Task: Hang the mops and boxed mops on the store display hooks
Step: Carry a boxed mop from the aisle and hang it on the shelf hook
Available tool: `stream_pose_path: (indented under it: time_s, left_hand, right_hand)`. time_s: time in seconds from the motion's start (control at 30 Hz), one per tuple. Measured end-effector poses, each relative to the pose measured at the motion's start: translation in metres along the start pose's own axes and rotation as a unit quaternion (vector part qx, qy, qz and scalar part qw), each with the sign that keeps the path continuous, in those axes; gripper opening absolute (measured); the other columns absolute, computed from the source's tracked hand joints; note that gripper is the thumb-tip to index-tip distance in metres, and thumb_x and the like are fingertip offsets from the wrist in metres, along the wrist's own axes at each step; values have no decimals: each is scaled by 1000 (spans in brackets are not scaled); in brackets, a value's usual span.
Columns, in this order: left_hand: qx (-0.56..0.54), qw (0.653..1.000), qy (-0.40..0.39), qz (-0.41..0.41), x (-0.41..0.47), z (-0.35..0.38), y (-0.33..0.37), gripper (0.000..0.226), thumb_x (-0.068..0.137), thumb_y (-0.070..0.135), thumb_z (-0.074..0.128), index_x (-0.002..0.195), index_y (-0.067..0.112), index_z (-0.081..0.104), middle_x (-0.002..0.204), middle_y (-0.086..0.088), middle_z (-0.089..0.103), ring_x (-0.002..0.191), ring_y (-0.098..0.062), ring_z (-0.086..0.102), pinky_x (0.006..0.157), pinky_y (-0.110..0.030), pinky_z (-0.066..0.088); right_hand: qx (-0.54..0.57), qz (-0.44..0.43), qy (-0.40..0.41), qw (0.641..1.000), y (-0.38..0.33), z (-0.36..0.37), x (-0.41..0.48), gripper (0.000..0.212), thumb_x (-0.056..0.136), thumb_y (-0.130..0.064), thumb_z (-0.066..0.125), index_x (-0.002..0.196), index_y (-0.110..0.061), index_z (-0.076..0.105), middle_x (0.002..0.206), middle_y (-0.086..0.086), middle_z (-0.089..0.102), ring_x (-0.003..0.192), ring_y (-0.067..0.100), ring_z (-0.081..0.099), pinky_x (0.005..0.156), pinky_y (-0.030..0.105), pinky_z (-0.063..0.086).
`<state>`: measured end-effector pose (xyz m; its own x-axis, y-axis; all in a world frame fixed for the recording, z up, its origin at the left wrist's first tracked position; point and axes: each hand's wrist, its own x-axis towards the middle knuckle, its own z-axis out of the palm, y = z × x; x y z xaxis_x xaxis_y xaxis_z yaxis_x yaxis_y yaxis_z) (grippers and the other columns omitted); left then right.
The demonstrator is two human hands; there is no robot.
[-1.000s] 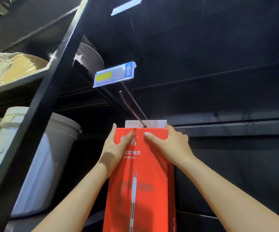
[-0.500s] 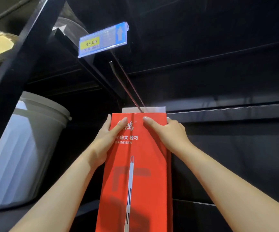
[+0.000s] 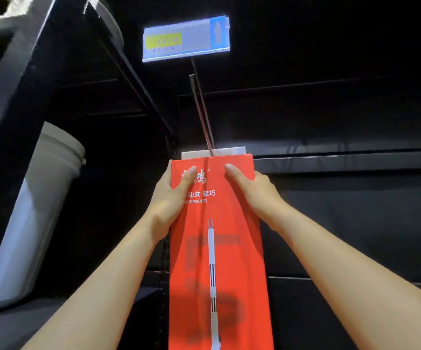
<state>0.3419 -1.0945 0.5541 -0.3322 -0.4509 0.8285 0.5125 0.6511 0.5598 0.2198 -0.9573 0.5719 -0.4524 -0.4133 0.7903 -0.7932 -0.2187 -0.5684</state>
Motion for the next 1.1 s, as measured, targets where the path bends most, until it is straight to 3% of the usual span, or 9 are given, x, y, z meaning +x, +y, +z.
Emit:
stream_pose_path:
  time_s: [0.07,0.13,0.23,0.3,0.4,0.47,0.6,0.83,1.1]
  left_hand:
    - [8,1000,24,5,-2,2,0,56,80,69,60,125,37,54,111,5,72,92,-15,73,85,-41,58]
    - [2,999,46,-7,-4,4,-2,86,70,79,60,143,38,37,124,7,66,106,-16,68,95,-46,53]
    - [-27,993,101,-46,-11,9,3,98,79,66,63,155,36,8,143,2,51,127,-22,54,109,-46,41]
    - [36,988,143,-54,-14,12,12,96,86,60,60,155,31,0,152,-5,40,139,-29,39,116,-46,31]
    - [222,954,199,-32,-19,18,27,87,93,51,53,156,24,-1,161,-10,22,144,-37,24,118,-53,18]
    - [302,929,210,-34,-23,24,39,81,96,45,53,156,21,4,163,-10,12,146,-37,17,119,-53,11]
    - [370,900,218,-75,-48,51,53,80,94,37,59,155,16,12,162,-19,1,147,-45,7,119,-55,6]
    - [396,895,42,-201,-115,152,116,92,85,35,68,155,18,11,161,-23,3,144,-52,9,117,-59,8]
    - [385,879,-187,-208,-217,282,241,98,83,59,62,155,16,12,160,-23,14,144,-49,17,118,-58,12]
  right_hand:
    - [5,20,9,1000,-2,5,-8,63,80,-75,50,116,-27,65,111,-4,69,104,20,64,96,38,49]
    - [4,39,7,999,-5,8,-14,67,78,-78,48,116,-26,65,110,-3,70,103,21,65,99,41,49]
    - [-78,84,16,993,-10,9,-28,75,84,-77,38,124,-17,60,121,7,65,107,27,60,90,34,45]
    - [-149,137,19,979,-11,8,-42,84,87,-75,33,135,-8,48,131,14,57,114,32,55,84,34,40]
    - [-283,205,-21,937,-12,-6,-68,96,86,-77,33,148,-5,23,144,18,43,128,36,46,99,42,41]
    - [-416,212,-46,883,-13,-33,-86,100,83,-80,36,153,-12,12,149,18,35,133,38,39,104,49,40]
    - [-538,228,-37,811,-25,-118,-124,96,83,-78,41,151,-16,16,149,16,34,135,37,34,104,51,38]
    - [-615,316,7,723,-65,-282,-217,99,76,-80,50,146,-14,28,143,16,43,130,37,42,105,51,40]
    - [-651,393,42,648,-134,-455,-344,109,73,-83,49,151,-13,21,151,19,35,136,39,37,109,51,38]
